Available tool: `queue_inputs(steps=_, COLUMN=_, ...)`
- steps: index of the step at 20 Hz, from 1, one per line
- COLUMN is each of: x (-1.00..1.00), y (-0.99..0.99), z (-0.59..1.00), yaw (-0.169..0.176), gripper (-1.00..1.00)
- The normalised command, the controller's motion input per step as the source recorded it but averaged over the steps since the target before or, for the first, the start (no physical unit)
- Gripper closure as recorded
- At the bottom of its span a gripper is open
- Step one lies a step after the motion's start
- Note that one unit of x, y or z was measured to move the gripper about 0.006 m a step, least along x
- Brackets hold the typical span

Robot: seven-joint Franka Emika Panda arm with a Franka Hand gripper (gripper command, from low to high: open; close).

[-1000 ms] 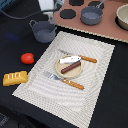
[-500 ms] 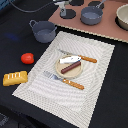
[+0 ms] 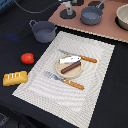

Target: Interact with the objects in diverse but meaningful ways.

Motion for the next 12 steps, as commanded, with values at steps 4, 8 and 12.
queue_inputs(steps=4, x=0.67, y=0.59, z=0.33, yaw=-0.018, gripper=-1.0)
queue_inputs(steps=8, x=0.59, y=0.51, z=0.33, yaw=-0.072, gripper=-1.0)
queue_inputs(steps=12, x=0.57, y=0.5, z=0.25, yaw=-0.077, gripper=-1.0)
